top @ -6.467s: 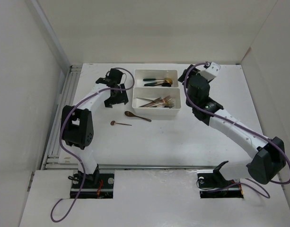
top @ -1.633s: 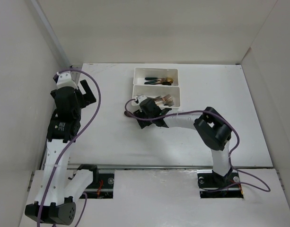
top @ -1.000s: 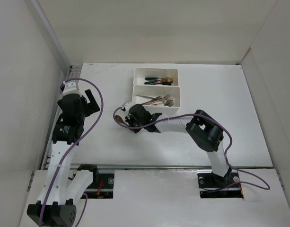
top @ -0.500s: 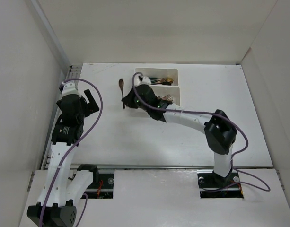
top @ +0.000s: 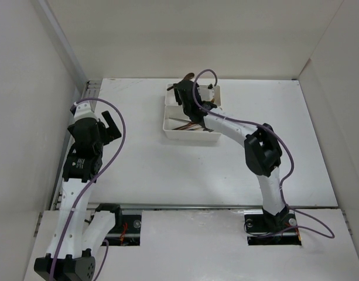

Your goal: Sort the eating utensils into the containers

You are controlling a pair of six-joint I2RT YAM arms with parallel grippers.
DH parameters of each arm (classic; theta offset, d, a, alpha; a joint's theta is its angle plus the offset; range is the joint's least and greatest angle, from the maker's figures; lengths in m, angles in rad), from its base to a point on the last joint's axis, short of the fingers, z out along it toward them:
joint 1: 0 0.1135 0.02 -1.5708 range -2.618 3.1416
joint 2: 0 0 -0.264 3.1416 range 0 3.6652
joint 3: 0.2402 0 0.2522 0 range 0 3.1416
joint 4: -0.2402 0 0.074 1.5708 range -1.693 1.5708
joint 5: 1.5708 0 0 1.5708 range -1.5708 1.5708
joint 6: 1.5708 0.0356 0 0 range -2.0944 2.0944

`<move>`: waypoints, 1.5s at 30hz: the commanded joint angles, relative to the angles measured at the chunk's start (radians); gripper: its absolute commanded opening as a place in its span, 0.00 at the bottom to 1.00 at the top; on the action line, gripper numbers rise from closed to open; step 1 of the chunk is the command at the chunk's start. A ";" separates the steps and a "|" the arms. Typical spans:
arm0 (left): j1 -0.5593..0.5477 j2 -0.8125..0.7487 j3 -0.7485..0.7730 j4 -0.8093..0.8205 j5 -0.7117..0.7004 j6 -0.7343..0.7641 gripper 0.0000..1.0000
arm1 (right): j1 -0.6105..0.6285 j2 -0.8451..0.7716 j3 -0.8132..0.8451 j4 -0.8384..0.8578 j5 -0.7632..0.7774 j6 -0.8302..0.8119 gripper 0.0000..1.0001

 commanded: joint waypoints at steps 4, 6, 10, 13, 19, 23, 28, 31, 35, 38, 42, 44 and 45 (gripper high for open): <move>0.004 -0.016 0.001 0.025 -0.017 -0.013 0.86 | -0.043 0.055 0.068 -0.122 0.102 0.348 0.00; 0.004 -0.007 0.001 0.025 -0.017 -0.013 0.86 | -0.053 0.065 0.094 -0.173 0.124 0.360 0.00; 0.004 -0.007 0.001 0.025 -0.017 -0.013 0.86 | -0.083 0.085 0.116 -0.230 0.124 0.410 0.00; 0.015 -0.007 0.001 0.025 -0.017 -0.013 0.86 | -0.109 0.127 0.125 -0.239 0.064 0.449 0.00; 0.024 0.002 0.001 0.025 -0.017 -0.013 0.86 | -0.129 0.164 0.157 -0.270 0.012 0.459 0.11; 0.033 0.002 0.011 0.025 -0.017 -0.013 0.86 | -0.129 0.164 0.148 -0.270 0.003 0.459 0.49; 0.042 0.011 0.011 0.025 -0.004 -0.013 0.86 | -0.129 0.128 0.179 -0.179 0.004 0.243 0.73; 0.052 0.011 0.011 0.025 0.005 -0.013 0.86 | -0.108 0.087 0.231 -0.149 0.056 0.088 0.77; 0.061 0.002 0.011 0.025 0.005 -0.013 0.86 | -0.111 -0.011 0.178 0.040 0.014 -0.380 0.84; 0.061 -0.007 0.011 0.025 -0.018 -0.013 0.86 | -0.151 -0.123 0.076 0.157 -0.101 -0.654 0.89; 0.070 -0.025 0.001 0.043 -0.052 0.006 0.86 | -0.276 -0.287 -0.089 0.157 -0.304 -0.946 0.99; 0.070 -0.026 -0.008 0.043 -0.084 0.006 0.86 | -0.382 -0.415 -0.237 0.157 -0.353 -0.975 0.99; 0.070 -0.026 -0.008 0.052 -0.084 0.006 0.86 | -0.419 -0.416 -0.289 0.157 -0.353 -0.989 0.99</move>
